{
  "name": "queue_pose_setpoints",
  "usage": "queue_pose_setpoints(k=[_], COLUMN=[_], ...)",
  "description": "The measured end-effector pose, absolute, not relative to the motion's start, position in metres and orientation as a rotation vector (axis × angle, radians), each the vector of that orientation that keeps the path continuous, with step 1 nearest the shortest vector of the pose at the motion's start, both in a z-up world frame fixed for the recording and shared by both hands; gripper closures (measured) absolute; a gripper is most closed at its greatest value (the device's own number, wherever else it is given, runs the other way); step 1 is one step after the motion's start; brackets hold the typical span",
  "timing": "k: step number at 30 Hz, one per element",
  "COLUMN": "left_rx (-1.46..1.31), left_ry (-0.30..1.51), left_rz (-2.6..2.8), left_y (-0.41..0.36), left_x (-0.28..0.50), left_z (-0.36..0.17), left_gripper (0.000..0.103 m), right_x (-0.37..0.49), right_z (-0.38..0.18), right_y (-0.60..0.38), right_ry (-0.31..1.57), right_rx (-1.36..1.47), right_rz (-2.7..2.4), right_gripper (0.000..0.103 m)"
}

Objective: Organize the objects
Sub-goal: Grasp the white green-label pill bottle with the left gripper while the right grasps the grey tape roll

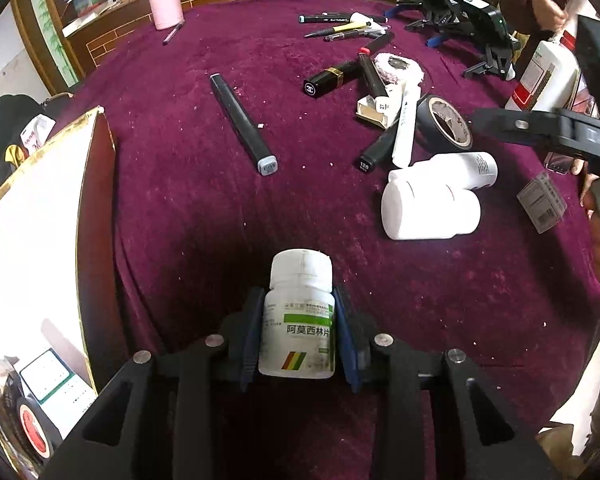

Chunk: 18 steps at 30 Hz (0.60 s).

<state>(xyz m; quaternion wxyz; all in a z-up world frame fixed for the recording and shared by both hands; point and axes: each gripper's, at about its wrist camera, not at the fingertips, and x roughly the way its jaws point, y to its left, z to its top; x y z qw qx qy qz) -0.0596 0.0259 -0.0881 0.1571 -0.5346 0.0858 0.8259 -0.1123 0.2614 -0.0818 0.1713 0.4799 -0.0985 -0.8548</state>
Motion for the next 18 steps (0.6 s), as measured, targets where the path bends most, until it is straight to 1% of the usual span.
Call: queue_pose_setpoints(k=[5,9,12,13,14,15,18], left_rx=[-1.539,-1.539,-1.538,-1.539,-1.538,-1.537,-1.532], left_ry=[0.225,0.233,0.231,0.23,0.227,0.224,0.21], left_rz=[2.365,2.367,2.368,2.369,2.37,2.372,2.377], left_y=[0.028,0.028,0.028,0.028,0.028,0.027,0.027], left_x=[-0.062,-0.062,-0.062,-0.062,-0.062,-0.062,-0.062], left_z=[-0.089,-0.09,-0.09,-0.09,-0.091,-0.091,-0.091], left_gripper=[0.07,0.07,0.07,0.07,0.07,0.07,0.07], right_x=[-0.129,-0.137,-0.137,-0.136,-0.136,-0.135,-0.135], right_z=[-0.094,-0.107,-0.109,-0.109,-0.109,-0.109,-0.108], right_y=[0.243,0.233,0.226,0.225,0.224,0.224,0.229], right_ry=[-0.208,-0.098,-0.024,-0.001,0.023,0.055,0.023], right_rx=[1.407,1.457,1.442,1.439,1.431,1.425,1.415], right_rz=[-2.424,-2.45,-2.47,-2.481,-2.498,-2.522,-2.52], right_gripper=[0.023,0.021,0.019,0.025,0.04,0.04,0.04])
